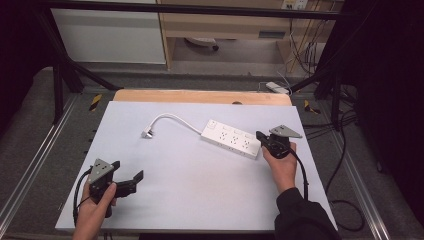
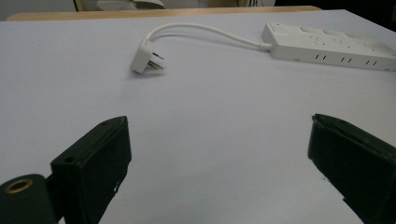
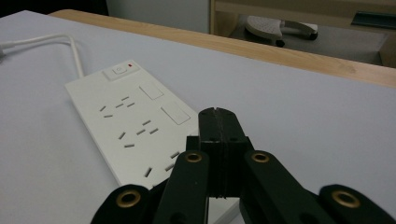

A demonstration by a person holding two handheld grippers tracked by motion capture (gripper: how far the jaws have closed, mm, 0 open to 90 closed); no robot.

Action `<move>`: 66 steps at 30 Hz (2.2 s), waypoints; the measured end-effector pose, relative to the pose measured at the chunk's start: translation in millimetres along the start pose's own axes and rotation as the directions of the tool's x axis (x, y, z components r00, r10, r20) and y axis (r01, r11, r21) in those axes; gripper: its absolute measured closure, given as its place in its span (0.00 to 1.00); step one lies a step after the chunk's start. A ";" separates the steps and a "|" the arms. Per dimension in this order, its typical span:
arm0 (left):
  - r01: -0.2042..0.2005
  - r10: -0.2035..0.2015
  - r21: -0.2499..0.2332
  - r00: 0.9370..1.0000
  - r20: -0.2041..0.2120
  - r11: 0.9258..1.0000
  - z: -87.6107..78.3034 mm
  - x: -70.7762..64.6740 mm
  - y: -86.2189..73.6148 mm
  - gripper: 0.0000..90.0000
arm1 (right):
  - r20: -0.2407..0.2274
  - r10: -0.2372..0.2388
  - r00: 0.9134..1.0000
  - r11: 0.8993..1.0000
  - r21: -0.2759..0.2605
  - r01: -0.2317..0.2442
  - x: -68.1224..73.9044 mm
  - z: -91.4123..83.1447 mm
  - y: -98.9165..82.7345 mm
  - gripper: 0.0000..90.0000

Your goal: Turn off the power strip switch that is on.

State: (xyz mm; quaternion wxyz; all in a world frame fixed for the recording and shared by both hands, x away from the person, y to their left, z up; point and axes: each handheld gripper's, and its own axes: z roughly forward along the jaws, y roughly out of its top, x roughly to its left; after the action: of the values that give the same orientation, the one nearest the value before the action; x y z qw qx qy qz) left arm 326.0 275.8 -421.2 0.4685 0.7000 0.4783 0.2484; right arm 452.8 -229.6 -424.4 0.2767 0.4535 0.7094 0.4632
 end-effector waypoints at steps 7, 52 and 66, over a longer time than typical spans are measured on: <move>-0.001 0.001 -0.002 1.000 0.005 1.000 0.4 0.7 0.4 0.07 | -0.032 0.003 0.999 1.000 -0.004 -0.003 4.3 -8.5 1.1 0.87; 0.026 -0.026 -0.018 1.000 -0.008 1.000 -4.6 7.1 1.6 0.07 | -0.079 0.058 0.995 0.995 -0.075 -0.064 25.7 -79.2 39.9 0.04; 0.026 -0.026 -0.024 1.000 0.005 0.999 -6.5 4.5 2.1 0.07 | -0.059 0.020 0.998 0.993 -0.114 -0.027 23.4 -109.0 37.6 0.04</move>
State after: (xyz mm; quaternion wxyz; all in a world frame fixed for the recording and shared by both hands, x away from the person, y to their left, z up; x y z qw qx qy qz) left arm 323.6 282.4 -417.0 0.4812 0.6886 0.4834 0.2464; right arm 368.6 -246.8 -344.1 0.2765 0.4316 0.6837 0.5194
